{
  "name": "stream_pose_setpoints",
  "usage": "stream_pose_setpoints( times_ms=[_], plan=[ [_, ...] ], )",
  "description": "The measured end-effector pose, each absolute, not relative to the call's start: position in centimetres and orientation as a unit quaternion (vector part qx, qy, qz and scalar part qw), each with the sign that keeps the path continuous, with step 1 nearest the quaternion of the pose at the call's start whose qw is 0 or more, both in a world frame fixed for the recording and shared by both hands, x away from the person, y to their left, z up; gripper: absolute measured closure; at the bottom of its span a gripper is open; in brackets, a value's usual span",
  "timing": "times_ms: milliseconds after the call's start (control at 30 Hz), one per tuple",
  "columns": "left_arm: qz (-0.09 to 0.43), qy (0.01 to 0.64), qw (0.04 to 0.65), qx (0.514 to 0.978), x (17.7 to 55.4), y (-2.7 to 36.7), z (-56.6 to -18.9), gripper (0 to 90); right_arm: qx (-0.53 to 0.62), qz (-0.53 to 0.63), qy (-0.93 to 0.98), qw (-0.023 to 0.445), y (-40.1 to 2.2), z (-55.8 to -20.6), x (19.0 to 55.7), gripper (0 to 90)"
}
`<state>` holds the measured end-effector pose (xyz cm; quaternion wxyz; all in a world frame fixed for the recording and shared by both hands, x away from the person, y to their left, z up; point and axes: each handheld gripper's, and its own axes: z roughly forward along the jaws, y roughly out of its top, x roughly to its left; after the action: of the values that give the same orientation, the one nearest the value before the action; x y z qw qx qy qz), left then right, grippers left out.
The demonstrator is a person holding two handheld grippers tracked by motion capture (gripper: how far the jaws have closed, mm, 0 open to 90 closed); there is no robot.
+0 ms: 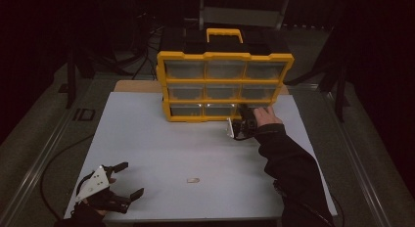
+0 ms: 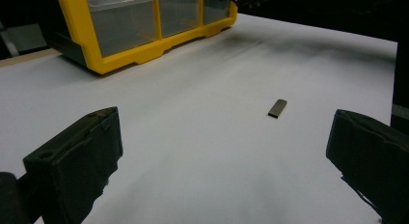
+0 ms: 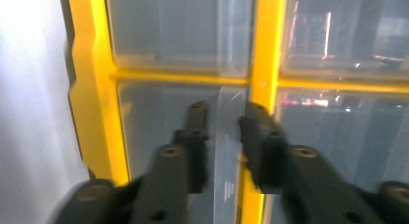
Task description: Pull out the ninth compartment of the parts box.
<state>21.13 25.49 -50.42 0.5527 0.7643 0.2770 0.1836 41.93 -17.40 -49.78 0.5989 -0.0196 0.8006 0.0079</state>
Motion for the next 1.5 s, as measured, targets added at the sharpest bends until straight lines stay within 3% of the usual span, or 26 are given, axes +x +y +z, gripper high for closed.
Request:
stream_pose_setpoints(
  times_ms=[233,1500],
  plan=[
    [0.183,0.277,0.552,0.765,21.1,25.5,-50.4,0.0,-0.026,-0.004,0.791,0.611,-17.5,-49.9,42.0,76.5],
    [0.185,0.277,0.551,0.765,21.2,25.5,-50.4,0.0,-0.042,-0.006,0.782,0.621,-17.7,-50.0,39.9,78.3]
  ],
)
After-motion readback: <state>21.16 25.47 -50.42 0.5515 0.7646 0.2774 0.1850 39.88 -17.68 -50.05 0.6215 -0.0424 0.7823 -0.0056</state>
